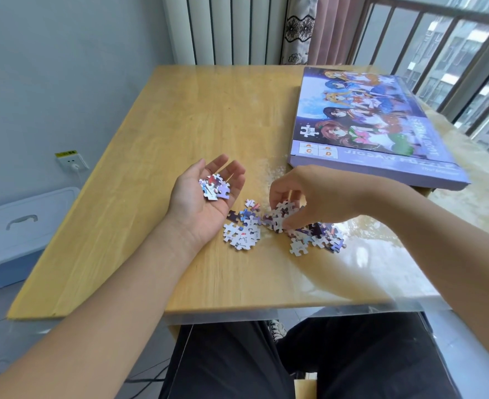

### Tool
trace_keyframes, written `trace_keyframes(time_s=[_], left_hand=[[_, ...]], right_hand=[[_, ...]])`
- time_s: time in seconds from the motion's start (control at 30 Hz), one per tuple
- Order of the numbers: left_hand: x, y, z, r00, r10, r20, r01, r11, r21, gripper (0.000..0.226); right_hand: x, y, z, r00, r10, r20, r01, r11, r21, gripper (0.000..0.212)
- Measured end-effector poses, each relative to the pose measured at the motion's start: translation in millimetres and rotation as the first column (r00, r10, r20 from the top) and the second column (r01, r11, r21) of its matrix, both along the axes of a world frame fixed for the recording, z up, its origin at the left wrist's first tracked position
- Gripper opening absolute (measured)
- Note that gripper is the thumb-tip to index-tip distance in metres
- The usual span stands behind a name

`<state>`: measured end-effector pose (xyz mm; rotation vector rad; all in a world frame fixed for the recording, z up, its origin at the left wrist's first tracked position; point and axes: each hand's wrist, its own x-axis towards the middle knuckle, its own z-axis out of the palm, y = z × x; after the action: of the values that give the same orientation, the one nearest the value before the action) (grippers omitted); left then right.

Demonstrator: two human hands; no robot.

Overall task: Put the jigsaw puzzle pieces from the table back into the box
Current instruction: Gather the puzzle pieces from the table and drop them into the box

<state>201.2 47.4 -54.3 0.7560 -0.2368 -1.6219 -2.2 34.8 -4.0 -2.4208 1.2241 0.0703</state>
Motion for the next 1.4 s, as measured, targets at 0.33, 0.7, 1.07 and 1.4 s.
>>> trace_keyframes(time_s=[0.33,0.7,1.07,1.4], left_hand=[[-10.9,-2.5,7.6,0.999,-0.009,0.051,0.007,1.0,0.029,0.033],[-22.9,2.0,23.8,0.999,-0.002,-0.049,0.007,0.995,0.103,0.031],[-41.5,0.4,23.6,0.983,-0.066,-0.17,0.091,0.985,0.143,0.041],[-53.8,4.9,23.4,0.988,-0.064,-0.143,0.082,0.99,0.118,0.038]], right_hand=[[12.1,-11.1,8.2,0.827,-0.27,0.493,0.107,0.937,0.333,0.013],[47.9,-1.6,31.9,0.894,-0.031,0.447,0.161,0.953,-0.256,0.028],[-50.5,25.7,2.0,0.993,-0.104,-0.063,0.105,0.994,0.008,0.067],[-48.7,21.5,1.0,0.993,-0.116,-0.021,0.115,0.991,-0.064,0.027]])
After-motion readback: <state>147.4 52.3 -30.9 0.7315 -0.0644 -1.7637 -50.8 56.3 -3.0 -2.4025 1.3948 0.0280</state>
